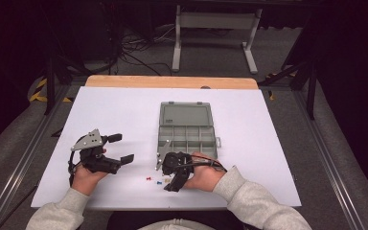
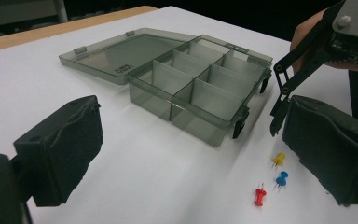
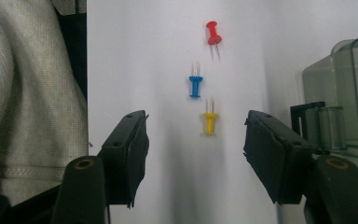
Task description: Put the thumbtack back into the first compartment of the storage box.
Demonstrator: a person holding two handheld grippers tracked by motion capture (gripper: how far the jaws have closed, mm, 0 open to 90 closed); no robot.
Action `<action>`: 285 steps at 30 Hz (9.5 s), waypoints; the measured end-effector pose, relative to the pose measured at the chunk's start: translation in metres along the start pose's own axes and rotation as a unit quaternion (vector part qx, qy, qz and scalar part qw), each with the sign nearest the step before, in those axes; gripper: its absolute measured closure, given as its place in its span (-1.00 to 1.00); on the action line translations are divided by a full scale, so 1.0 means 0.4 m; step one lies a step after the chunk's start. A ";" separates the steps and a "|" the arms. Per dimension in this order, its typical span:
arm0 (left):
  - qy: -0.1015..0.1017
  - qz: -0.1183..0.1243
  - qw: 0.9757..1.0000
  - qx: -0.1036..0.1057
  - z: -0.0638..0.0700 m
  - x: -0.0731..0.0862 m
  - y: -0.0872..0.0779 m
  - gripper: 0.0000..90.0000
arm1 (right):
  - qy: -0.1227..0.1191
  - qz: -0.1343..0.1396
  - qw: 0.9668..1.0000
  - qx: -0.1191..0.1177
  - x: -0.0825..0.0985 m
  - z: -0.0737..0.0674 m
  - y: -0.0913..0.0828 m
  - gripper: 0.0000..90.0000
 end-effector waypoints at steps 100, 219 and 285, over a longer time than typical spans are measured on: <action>0.007 -0.010 1.000 0.003 0.000 0.007 0.010 -0.87 | 0.049 0.040 0.996 0.071 -0.081 0.228 -0.125 0.82; 0.006 -0.021 1.000 0.001 0.003 0.014 0.016 -0.88 | 0.010 0.046 0.999 0.016 -0.072 0.049 -0.050 -0.19; 0.008 -0.024 1.000 0.003 0.003 0.015 0.018 -0.87 | -0.026 -0.011 0.999 0.016 -0.066 -0.003 0.072 0.73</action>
Point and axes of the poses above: each handheld gripper's, and its own axes: y roughly forward along the jaws, x roughly out of its underside, z roughly to its right, the point moved 3 cm from there along y, roughly forward along the jaws, and after that the axes turned 3 degrees about x, right-handed, at the moved point
